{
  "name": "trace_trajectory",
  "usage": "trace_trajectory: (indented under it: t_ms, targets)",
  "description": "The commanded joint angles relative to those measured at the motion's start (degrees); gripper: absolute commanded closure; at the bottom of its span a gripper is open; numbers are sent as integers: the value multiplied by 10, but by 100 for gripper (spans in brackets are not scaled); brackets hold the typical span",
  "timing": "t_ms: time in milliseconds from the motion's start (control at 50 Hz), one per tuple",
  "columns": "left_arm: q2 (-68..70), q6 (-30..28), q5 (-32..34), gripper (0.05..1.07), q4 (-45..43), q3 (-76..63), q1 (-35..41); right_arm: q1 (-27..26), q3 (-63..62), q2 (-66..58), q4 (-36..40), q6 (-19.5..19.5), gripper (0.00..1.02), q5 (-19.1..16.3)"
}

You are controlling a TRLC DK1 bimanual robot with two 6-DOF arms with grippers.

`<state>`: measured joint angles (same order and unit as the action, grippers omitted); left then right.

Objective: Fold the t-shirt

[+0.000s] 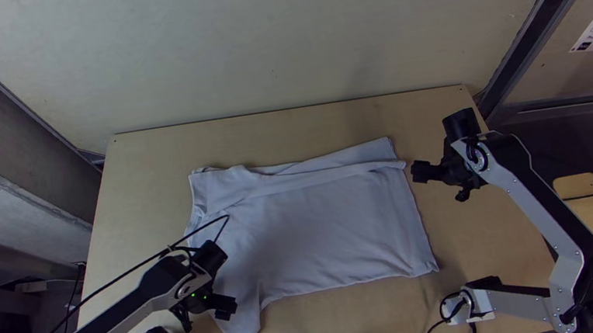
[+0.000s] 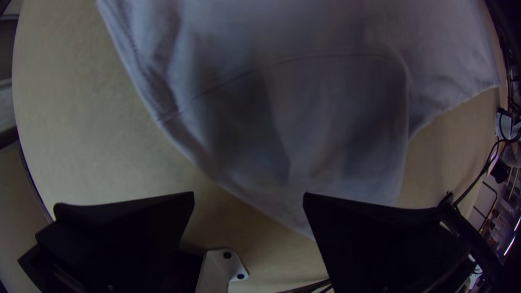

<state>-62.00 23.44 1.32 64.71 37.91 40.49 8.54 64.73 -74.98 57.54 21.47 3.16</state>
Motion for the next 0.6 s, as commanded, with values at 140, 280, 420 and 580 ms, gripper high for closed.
trace_trajectory:
  t_ms: [140,280,420,580]
  targets:
    - [-70,-20,3,13,-29,-18,31,-5,-16,-3,4,12,4,-10]
    - [-91,-38,3,61,-48,-21,37,-6,-21,5,5,9,5,-15]
    - [-80,-60,2,104,-59,-23,43,-4,-56,26,5,8,7,-24]
    - [-68,-70,3,104,-60,-21,25,6,-106,36,66,26,7,-56]
